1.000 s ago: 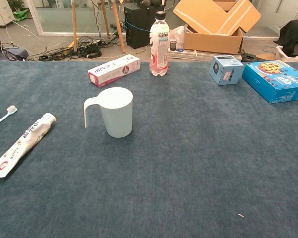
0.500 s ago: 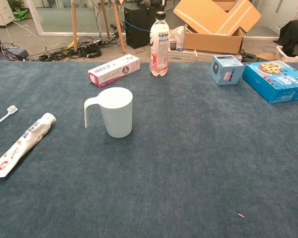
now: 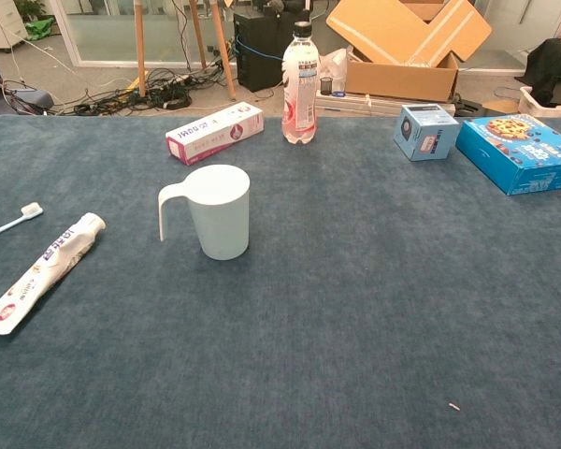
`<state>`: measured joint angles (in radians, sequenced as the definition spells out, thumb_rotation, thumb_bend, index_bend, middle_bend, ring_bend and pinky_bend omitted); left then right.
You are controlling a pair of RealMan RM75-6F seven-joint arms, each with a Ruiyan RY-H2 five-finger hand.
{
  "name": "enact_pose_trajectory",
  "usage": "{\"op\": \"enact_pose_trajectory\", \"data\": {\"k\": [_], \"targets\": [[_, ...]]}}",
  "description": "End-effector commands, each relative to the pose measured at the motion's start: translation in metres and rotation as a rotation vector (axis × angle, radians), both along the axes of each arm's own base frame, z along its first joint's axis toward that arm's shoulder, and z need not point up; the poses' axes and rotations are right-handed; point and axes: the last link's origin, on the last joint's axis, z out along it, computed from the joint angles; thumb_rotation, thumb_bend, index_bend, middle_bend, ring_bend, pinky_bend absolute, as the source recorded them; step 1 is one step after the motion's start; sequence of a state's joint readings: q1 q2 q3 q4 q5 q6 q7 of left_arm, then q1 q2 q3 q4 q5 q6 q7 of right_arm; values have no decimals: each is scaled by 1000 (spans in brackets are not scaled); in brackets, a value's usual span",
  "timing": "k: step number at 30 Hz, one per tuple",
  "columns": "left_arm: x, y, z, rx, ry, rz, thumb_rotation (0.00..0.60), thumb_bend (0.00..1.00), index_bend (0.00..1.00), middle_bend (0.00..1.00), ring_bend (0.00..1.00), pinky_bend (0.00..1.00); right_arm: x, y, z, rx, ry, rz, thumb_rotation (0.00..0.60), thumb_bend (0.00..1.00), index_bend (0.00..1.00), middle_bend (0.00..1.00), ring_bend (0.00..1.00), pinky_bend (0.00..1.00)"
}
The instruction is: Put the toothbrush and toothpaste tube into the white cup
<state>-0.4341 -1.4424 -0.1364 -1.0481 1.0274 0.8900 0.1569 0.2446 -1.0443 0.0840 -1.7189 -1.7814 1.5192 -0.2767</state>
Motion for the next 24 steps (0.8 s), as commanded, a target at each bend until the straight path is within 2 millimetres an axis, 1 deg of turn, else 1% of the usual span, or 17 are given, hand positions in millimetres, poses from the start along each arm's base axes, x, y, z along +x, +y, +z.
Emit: {"op": "enact_pose_trajectory", "data": {"k": [1, 15, 18, 21, 24], "targets": [[-3, 4, 1, 3, 4, 12, 600, 0, 0, 0, 0, 0, 0, 0, 0, 1, 1, 0, 600, 203, 228, 322, 342, 467], [-10, 33, 1, 63, 2, 40, 600, 0, 0, 0, 0, 0, 0, 0, 0, 1, -3, 0, 600, 202, 228, 322, 342, 466], [-5, 34, 3, 90, -18, 14, 600, 0, 0, 0, 0, 0, 0, 1, 1, -2, -6, 3, 600, 202, 228, 322, 342, 467], [3, 30, 6, 98, -55, -12, 600, 0, 0, 0, 0, 0, 1, 2, 3, -7, -9, 7, 600, 203, 228, 322, 342, 467], [15, 27, 9, 95, -122, -26, 600, 0, 3, 0, 0, 0, 1, 3, 2, -4, -11, 12, 600, 203, 228, 322, 342, 466]]}}
